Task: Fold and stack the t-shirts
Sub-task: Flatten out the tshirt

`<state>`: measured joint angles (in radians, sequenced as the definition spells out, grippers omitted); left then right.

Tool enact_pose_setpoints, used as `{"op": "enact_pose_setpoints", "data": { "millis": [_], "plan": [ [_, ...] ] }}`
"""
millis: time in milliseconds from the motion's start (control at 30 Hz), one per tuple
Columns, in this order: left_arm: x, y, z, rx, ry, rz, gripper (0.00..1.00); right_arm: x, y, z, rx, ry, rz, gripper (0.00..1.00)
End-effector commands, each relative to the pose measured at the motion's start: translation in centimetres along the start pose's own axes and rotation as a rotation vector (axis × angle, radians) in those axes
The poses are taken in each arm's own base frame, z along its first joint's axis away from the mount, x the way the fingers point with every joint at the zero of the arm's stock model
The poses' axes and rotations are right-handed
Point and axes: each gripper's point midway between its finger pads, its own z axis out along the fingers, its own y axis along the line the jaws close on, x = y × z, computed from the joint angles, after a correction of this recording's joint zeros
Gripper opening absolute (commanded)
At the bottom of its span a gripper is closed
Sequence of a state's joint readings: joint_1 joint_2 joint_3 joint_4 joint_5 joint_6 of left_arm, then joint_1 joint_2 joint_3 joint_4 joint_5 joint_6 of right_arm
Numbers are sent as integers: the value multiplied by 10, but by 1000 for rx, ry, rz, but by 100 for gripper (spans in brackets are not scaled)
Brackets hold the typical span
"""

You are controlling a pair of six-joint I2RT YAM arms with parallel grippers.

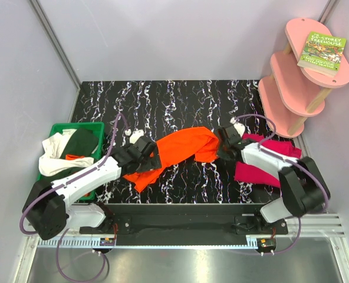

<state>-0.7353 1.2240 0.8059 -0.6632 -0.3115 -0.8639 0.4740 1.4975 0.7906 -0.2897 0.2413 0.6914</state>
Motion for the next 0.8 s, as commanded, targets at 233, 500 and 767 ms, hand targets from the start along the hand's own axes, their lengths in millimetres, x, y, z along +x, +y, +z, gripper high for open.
{"op": "enact_pose_setpoints", "data": {
  "millis": [233,500,767],
  "plan": [
    [8,2,0,73,-51,-99,89,-120,61,-119,-214,-292,-41,0],
    [32,12,-9,140,-54,-104,74,-147,77,-156,-290,-367,-49,0],
    [50,1,-11,219,-11,-73,62,-176,91,-189,-339,-451,-76,0]
  ]
}}
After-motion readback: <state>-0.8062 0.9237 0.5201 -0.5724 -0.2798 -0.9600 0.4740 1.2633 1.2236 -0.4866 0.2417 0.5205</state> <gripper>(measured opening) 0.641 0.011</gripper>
